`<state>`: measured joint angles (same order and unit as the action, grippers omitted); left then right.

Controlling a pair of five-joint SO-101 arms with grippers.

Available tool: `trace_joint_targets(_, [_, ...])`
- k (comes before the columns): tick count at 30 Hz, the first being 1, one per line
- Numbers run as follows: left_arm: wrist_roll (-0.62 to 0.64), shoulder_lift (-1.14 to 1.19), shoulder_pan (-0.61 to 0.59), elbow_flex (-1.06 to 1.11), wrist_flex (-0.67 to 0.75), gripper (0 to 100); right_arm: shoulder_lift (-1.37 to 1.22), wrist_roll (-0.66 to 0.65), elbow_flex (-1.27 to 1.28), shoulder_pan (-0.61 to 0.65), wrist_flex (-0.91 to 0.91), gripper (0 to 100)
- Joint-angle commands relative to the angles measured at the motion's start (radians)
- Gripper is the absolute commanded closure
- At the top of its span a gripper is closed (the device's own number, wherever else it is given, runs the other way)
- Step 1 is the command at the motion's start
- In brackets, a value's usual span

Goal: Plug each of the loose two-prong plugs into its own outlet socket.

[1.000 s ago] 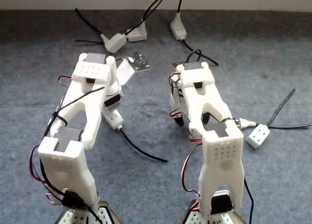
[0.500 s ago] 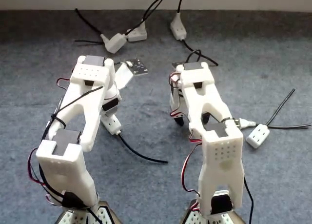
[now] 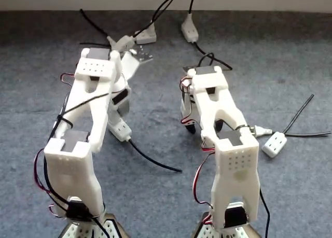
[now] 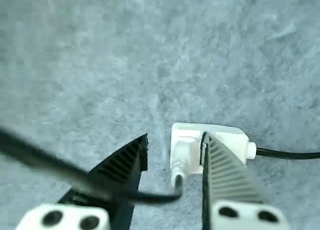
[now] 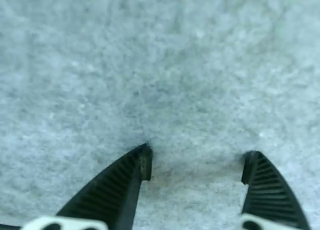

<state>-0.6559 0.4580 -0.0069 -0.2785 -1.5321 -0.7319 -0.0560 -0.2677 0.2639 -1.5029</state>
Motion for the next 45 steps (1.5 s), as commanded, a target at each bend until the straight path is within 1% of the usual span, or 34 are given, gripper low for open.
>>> trace_joint_targets(1, [0.009,-0.018,0.024,-0.314,-0.141,80,-0.007,-0.014,0.033,-0.01,0.012,70.9])
trace_joint_targets(4, [0.011,-0.018,0.028,-0.532,-0.227,79,-0.007,-0.014,0.033,-0.01,0.012,70.9])
trace_joint_targets(6, [0.014,-0.024,0.022,-0.651,-0.23,79,-0.007,-0.014,0.033,-0.01,0.012,70.9])
trace_joint_targets(9, [0.061,-0.074,-0.012,-0.816,-0.23,78,-0.007,-0.012,0.033,-0.01,0.012,70.9])
trace_joint_targets(12, [0.08,-0.163,-0.054,-0.932,-0.23,77,-0.007,-0.011,0.033,-0.008,0.013,70.8])
trace_joint_targets(15, [0.081,-0.274,-0.124,-0.989,-0.23,77,-0.007,-0.014,0.033,-0.007,0.013,70.8])
trace_joint_targets(18, [0.095,-0.374,-0.229,-0.99,-0.229,77,-0.007,-0.015,0.033,0.01,0.013,70.8])
trace_joint_targets(21, [0.181,-0.423,-0.38,-0.99,-0.229,77,-0.001,-0.017,0.031,0.035,0.013,70.7])
trace_joint_targets(25, [0.282,-0.42,-0.568,-0.981,-0.229,78,0.001,-0.049,-0.039,0.073,-0.013,70.7])
trace_joint_targets(30, [0.371,-0.354,-0.76,-0.849,-0.227,78,-0.001,-0.049,-0.197,0.147,-0.137,70.7])
trace_joint_targets(35, [0.371,-0.196,-0.875,-0.679,-0.227,78,0.001,-0.051,-0.433,0.239,-0.259,70.7])
trace_joint_targets(37, [0.321,-0.119,-0.898,-0.628,-0.227,78,0.002,-0.072,-0.519,0.277,-0.26,70.7])
trace_joint_targets(38, [0.287,-0.081,-0.906,-0.608,-0.227,78,0.002,-0.11,-0.547,0.303,-0.26,70.7])
trace_joint_targets(40, [0.267,0.001,-0.928,-0.582,-0.227,78,0.002,-0.192,-0.556,0.36,-0.26,70.7])
trace_joint_targets(41, [0.267,0.041,-0.94,-0.578,-0.227,78,0.002,-0.209,-0.556,0.39,-0.26,70.7])
trace_joint_targets(45, [0.265,0.196,-0.987,-0.581,-0.227,78,-0.007,-0.213,-0.553,0.501,-0.26,70.7])
